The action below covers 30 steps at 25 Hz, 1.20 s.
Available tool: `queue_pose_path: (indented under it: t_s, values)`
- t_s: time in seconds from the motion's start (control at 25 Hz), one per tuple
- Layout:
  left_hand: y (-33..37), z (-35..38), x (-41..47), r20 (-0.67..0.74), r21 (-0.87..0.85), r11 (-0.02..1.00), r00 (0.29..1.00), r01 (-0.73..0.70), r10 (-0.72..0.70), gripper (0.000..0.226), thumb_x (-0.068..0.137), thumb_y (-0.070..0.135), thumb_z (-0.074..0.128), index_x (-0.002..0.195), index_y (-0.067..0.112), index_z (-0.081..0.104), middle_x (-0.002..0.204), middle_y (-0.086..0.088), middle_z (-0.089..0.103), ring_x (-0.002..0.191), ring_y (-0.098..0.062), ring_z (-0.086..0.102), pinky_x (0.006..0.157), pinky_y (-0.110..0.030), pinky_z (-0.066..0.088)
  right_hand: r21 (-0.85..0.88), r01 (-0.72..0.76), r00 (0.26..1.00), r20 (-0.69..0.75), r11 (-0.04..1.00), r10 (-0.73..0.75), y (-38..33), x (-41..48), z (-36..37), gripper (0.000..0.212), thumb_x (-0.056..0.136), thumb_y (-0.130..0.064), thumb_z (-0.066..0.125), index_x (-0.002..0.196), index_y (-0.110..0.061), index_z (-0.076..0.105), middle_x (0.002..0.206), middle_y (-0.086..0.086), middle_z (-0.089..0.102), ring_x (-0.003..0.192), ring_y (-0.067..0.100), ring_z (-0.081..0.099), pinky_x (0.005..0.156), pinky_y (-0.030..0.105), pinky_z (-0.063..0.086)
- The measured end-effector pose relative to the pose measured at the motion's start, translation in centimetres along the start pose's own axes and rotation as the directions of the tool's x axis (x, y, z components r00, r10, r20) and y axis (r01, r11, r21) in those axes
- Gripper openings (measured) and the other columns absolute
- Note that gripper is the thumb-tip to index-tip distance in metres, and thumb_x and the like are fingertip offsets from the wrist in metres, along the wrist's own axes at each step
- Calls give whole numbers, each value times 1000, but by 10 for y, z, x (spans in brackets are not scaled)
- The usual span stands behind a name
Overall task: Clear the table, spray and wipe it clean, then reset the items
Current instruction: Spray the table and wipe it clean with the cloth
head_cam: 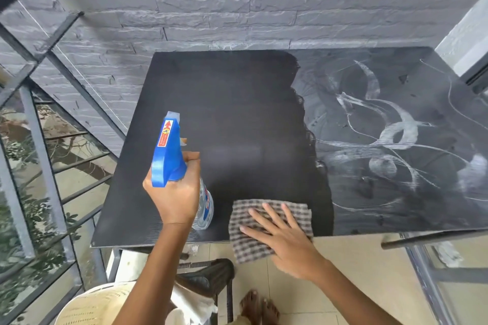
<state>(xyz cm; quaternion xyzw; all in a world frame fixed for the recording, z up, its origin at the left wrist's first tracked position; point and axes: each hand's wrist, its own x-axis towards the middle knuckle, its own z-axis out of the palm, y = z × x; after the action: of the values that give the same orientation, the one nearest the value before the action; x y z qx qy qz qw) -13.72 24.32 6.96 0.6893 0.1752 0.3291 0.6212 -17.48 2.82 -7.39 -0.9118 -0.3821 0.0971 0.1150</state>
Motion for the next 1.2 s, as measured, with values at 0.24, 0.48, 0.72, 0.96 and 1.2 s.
queue_pose_path:
  t_s: [0.24,0.48,0.72,0.96,1.2]
  values:
    - [8,-1,0,141,57,998,990,23,-31,37,73,7,56,92,39,61,85,31,64,64,1,53,66,-7,43,16,-455,889,-51,890,456,54,10,-30,72,95,-23,44,142,-50,-4,153,-16,-16,144,18,-17,110,41,-21]
    - [24,17,-25,268,77,996,961,47,-67,44,73,-7,51,100,24,70,67,16,60,48,-5,32,48,-13,36,-8,-372,926,-79,928,370,27,20,-21,87,84,9,45,148,-35,4,158,0,-7,142,30,-17,109,50,-18]
    - [55,42,-88,425,202,979,897,39,-123,44,69,-13,51,77,26,67,57,9,53,46,-8,36,44,-14,35,293,-261,955,-61,920,290,34,-94,-22,79,80,18,37,144,-29,33,155,-9,17,144,11,-1,117,32,-10]
    - [55,77,-151,543,394,915,780,90,-311,20,64,2,57,64,20,65,67,4,68,60,-18,60,60,-28,52,878,-325,526,-140,351,839,76,-199,-69,58,87,15,41,127,-25,51,108,-14,59,97,-1,57,70,3,44]
    - [35,108,-202,414,736,678,791,1,-450,23,75,19,55,53,15,47,53,-1,53,51,-25,50,50,-25,39,917,-263,362,-195,301,912,111,-251,-96,51,88,13,38,124,-18,55,107,-7,62,94,5,57,72,8,40]
